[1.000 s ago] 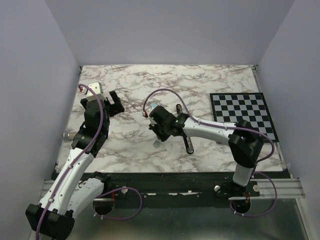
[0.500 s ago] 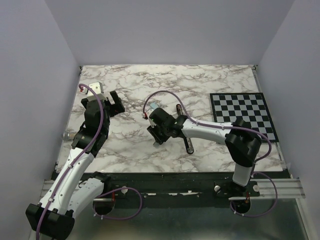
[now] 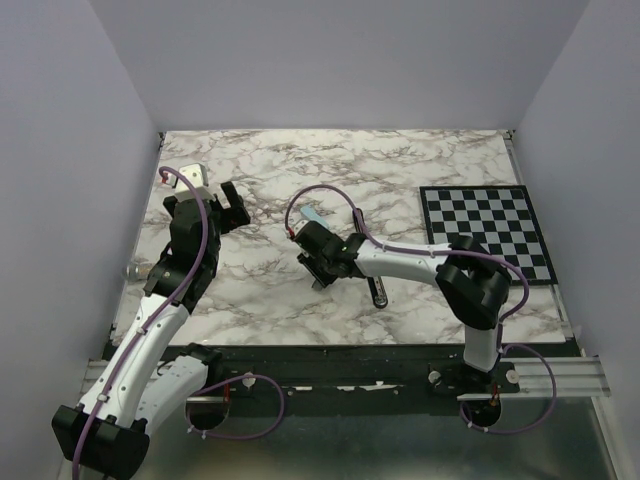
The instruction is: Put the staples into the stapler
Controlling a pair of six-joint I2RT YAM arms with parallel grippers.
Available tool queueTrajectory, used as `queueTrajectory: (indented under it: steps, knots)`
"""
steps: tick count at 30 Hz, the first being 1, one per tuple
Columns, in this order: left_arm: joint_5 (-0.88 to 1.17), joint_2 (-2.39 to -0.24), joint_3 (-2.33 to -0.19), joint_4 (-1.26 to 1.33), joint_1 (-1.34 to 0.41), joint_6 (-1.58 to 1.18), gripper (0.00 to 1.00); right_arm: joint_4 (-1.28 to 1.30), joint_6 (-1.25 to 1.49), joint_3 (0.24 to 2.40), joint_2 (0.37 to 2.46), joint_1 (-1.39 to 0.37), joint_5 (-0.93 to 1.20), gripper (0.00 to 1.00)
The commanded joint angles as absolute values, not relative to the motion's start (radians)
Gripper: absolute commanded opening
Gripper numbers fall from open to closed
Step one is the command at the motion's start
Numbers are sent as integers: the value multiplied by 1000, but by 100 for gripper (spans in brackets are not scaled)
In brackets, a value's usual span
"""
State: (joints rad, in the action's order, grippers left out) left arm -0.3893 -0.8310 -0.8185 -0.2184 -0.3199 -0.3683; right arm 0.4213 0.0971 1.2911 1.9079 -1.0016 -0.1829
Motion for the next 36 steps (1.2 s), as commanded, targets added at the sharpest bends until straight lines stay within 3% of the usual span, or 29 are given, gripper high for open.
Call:
queueTrajectory:
  steps: [1, 11, 22, 36]
  knots:
    - [-368, -834, -819, -204, -311, -374, 99, 436, 118, 1305, 1899, -986, -250, 38]
    - [-362, -839, -819, -204, -311, -376, 99, 454, 153, 1310, 1887, -911, -221, 31]
    - [-360, -836, -821, -204, -310, -376, 99, 456, 9, 1296, 1824, -903, -192, 39]
    - [-365, -831, -819, -203, -310, -374, 99, 485, -166, 1344, 1911, -949, -278, 37]
